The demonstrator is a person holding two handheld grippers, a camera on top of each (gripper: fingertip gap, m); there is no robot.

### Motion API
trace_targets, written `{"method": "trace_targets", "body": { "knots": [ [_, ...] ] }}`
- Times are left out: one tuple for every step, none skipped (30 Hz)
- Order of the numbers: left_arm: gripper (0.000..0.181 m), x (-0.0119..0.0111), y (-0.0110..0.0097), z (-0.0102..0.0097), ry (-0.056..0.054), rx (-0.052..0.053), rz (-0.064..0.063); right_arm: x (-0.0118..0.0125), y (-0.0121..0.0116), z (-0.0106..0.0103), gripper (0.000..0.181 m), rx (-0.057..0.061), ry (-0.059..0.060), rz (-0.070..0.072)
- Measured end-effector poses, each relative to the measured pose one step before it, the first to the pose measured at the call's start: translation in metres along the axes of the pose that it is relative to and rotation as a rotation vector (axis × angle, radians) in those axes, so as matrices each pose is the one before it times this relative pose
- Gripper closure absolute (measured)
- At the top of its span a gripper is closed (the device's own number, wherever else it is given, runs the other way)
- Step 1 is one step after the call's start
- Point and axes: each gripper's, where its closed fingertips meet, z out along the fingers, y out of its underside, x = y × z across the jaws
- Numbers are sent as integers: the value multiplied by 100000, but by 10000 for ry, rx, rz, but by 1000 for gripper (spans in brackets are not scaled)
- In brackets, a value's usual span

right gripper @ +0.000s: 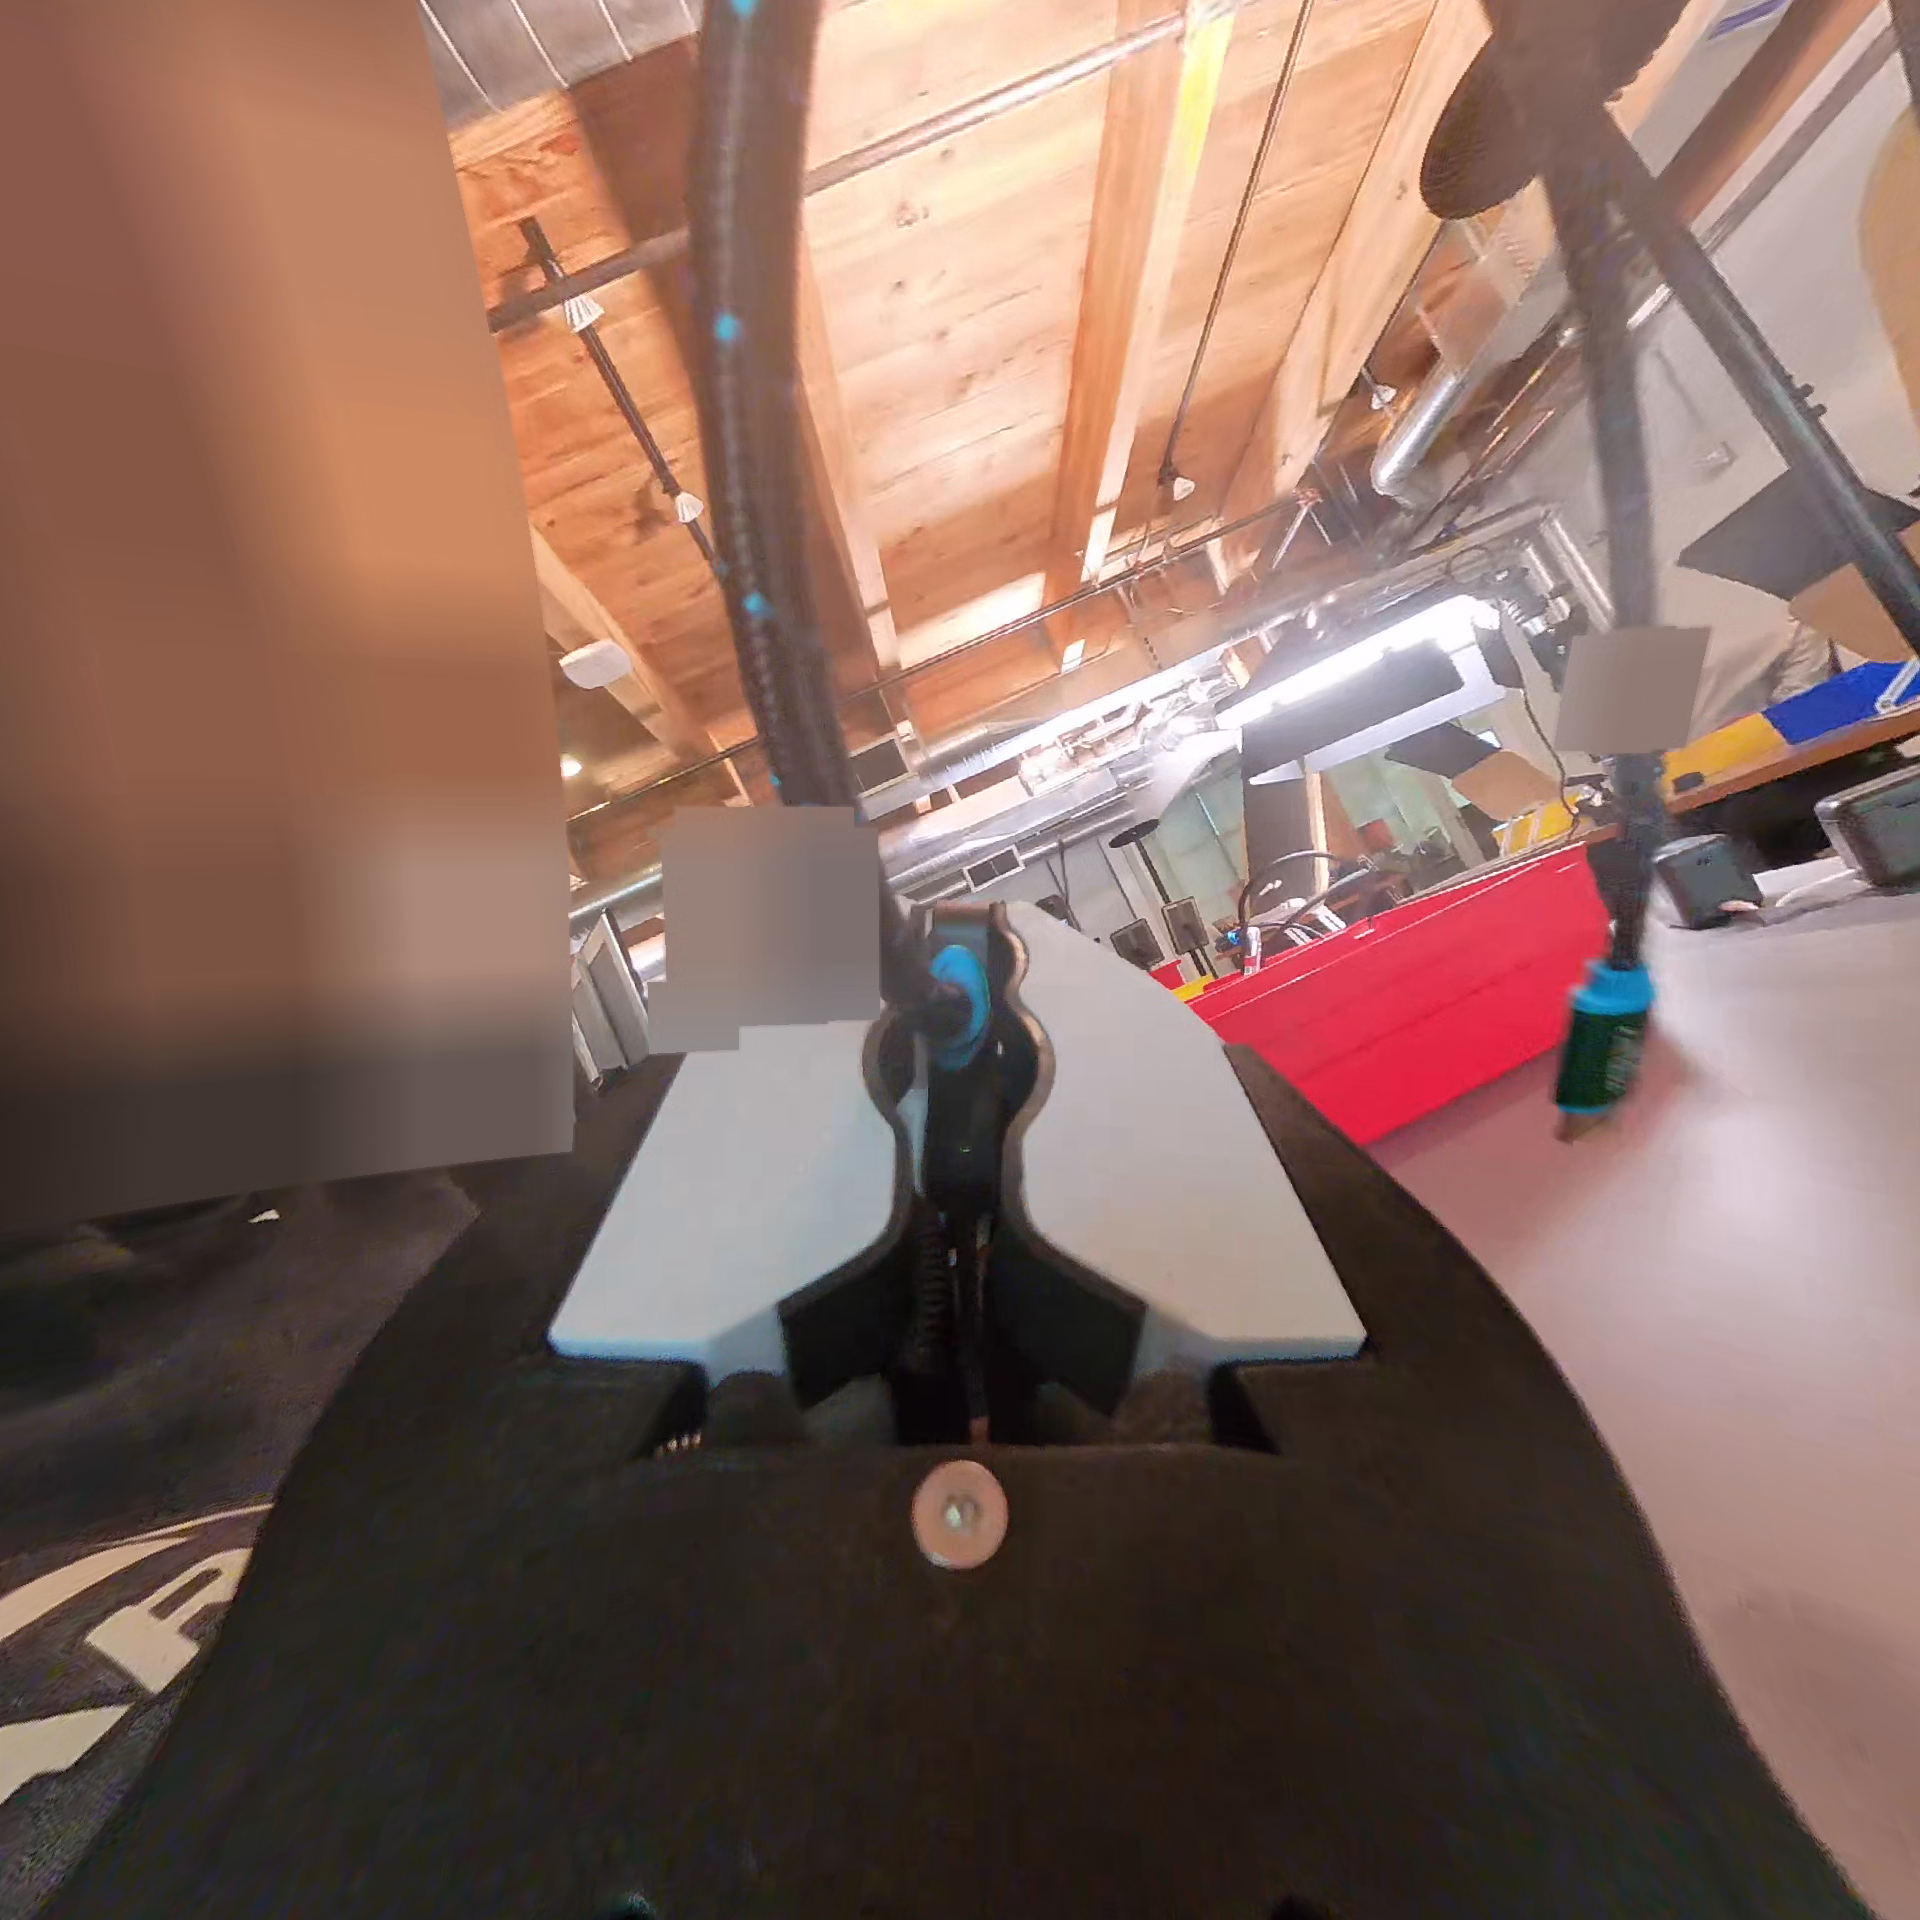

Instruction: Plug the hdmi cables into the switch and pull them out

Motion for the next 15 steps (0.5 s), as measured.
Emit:
{"method": "trace_targets", "body": {
  "knots": [
    [168, -118, -25, 59, -34, 130, -99, 104, -132, -4, 167, 137, 60, 25],
    [168, -27, -30, 86, -14, 138, -55, 23, -139, 2, 167, 182, 35, -13],
    [168, 33, -58, 81, 11, 164, -15, -10, -16, 11, 168, 132, 26, -54],
    [168, 102, -47, 61, 57, 138, -21, -16, 97, 44, 161, 33, 50, -53],
    [168, 85, 22, 57, 68, 58, -53, -35, 153, 44, 158, -63, 36, -94],
    [168, 23, 63, 51, 37, -4, -49, -52, 171, 37, 158, -113, 20, -107],
    [168, -18, 94, 72, 7, -55, -21, -51, 164, -8, 165, -114, 14, -97],
    [168, -38, 68, 65, -15, -56, 2, 130, 29, -48, 168, -25, 135, -97],
    [168, -89, 38, 57, -49, -34, 8, 129, -22, -69, 168, -13, 120, -92],
    [168, -71, 45, 60, -38, -15, 3, 85, -32, -52, 168, -10, 51, -40],
    [168, -45, -12, 50, -9, 24, -47, 67, -31, -47, 168, 7, 7, 43],
    [168, -36, -45, 35, 1, 75, -80, 69, -13, -18, 169, 17, -8, 79],
    [168, -65, -35, 14, 1, 95, -97, 82, -21, -4, 169, 11, 10, 64],
    [168, -43, -21, -4, 7, 109, -121, 56, 4, -1, 169, 3, 5, 40],
    [168, -27, -19, -10, 15, 98, -159, 24, 5, 0, 169, 6, 13, 19]
  ]
}}
